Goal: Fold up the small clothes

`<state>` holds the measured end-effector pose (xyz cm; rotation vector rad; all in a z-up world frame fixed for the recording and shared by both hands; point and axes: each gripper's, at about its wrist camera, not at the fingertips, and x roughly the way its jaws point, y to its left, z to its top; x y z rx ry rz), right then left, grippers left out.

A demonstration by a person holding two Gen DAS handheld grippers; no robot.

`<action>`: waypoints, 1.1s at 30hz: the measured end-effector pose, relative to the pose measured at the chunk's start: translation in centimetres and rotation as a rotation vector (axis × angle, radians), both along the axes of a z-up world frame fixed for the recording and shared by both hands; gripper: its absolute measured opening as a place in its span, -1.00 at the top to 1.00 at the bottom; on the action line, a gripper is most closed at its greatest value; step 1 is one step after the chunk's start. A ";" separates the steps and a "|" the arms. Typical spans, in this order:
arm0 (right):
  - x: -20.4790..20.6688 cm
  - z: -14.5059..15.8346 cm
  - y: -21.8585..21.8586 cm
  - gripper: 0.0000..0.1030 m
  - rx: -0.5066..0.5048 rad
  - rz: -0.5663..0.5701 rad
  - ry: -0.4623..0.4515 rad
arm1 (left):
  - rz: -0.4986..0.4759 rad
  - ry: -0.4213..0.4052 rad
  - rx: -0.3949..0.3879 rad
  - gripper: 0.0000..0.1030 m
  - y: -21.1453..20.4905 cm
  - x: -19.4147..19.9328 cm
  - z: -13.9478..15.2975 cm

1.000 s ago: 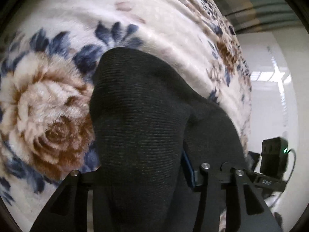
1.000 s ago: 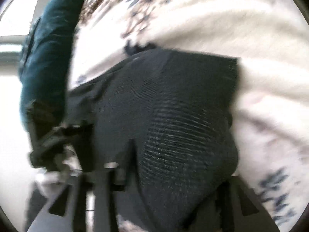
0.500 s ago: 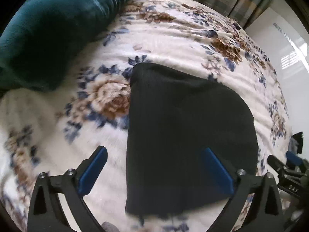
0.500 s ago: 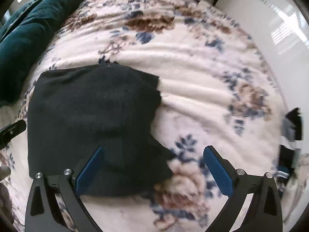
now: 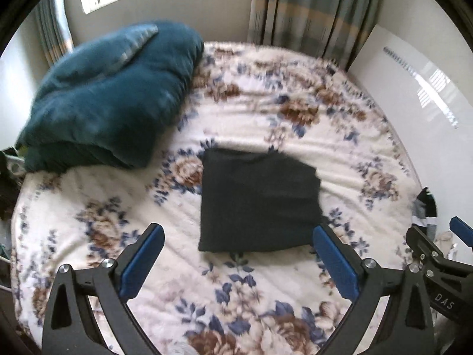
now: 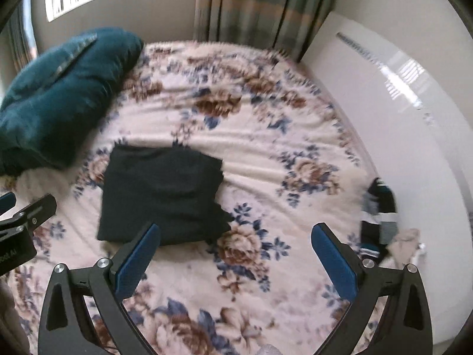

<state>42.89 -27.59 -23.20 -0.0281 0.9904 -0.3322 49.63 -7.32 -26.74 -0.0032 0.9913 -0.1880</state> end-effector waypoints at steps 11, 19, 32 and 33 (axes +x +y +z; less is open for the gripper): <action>-12.9 17.0 3.2 -1.00 -0.035 0.042 -0.162 | 0.023 -0.116 -0.012 -1.00 1.8 -12.7 13.7; -21.3 24.3 4.8 -1.00 -0.042 0.061 -0.258 | 0.035 -0.203 -0.012 -1.00 2.5 -20.1 19.9; -29.8 29.4 5.4 -1.00 -0.024 0.063 -0.337 | 0.029 -0.247 -0.010 -1.00 2.3 -26.6 23.4; -30.2 29.6 5.4 -1.00 -0.025 0.062 -0.340 | 0.026 -0.255 -0.009 -1.00 2.2 -26.9 23.6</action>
